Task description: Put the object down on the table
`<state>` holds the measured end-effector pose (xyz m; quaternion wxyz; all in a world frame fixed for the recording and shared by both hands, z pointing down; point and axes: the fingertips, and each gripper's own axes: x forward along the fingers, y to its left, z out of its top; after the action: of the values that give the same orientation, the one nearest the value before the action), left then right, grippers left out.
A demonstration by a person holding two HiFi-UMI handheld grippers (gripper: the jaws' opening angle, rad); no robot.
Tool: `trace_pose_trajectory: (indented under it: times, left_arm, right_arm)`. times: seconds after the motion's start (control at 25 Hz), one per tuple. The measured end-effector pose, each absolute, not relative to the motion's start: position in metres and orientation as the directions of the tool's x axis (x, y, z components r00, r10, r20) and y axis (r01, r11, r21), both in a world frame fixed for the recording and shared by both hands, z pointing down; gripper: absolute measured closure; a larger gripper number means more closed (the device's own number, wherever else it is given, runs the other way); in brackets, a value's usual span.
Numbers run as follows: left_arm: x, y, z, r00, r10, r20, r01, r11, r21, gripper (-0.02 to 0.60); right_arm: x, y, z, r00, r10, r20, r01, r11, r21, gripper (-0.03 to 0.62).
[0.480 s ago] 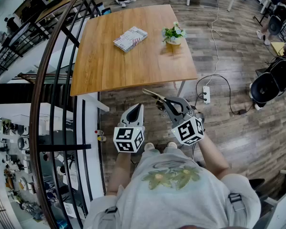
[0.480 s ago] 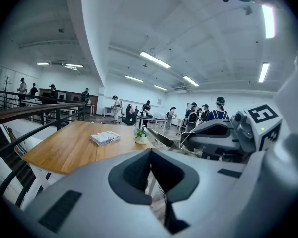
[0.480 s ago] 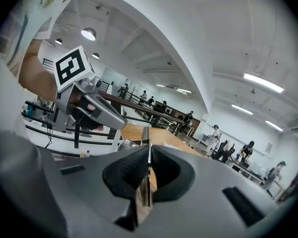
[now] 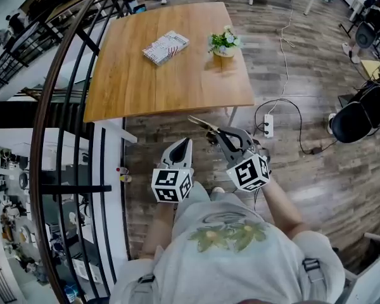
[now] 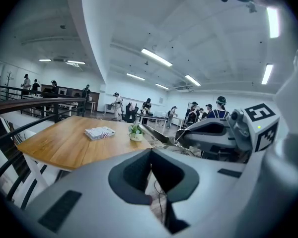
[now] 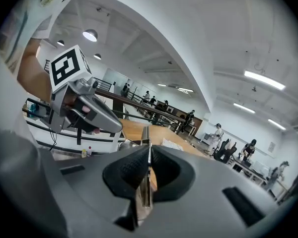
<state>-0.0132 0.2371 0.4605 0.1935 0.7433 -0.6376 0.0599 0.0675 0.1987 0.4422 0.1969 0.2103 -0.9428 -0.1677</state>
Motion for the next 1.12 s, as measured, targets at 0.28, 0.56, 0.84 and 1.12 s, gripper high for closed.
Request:
trace_pose_trajectory:
  times: [0.28,0.56,0.84,1.12]
  left_arm:
    - [-0.006,0.222,0.466,0.171,-0.920,0.352,-0.971,-0.095,0.221,0.566]
    - [0.000,0.190,0.467,0.220,-0.912,0.345,-0.965,-0.151,0.215,0.566]
    - [-0.009,0.138,0.473,0.261,-0.906,0.333,-0.956,-0.194,0.221,0.566]
    - [-0.048,0.065,0.460,0.278,-0.911,0.305,-0.951,-0.215,0.223,0.566]
  right_arm:
    - [0.084,0.184,0.451,-0.832,-0.464,0.303,-0.343,0.861,0.376,0.582]
    - [0.086,0.162,0.453,-0.816,-0.494,0.302,-0.372,0.847,0.380,0.582]
    - [0.085,0.113,0.464,-0.783,-0.537,0.314,-0.416,0.827,0.377,0.581]
    - [0.052,0.042,0.456,-0.762,-0.565,0.317,-0.428,0.807,0.408,0.580]
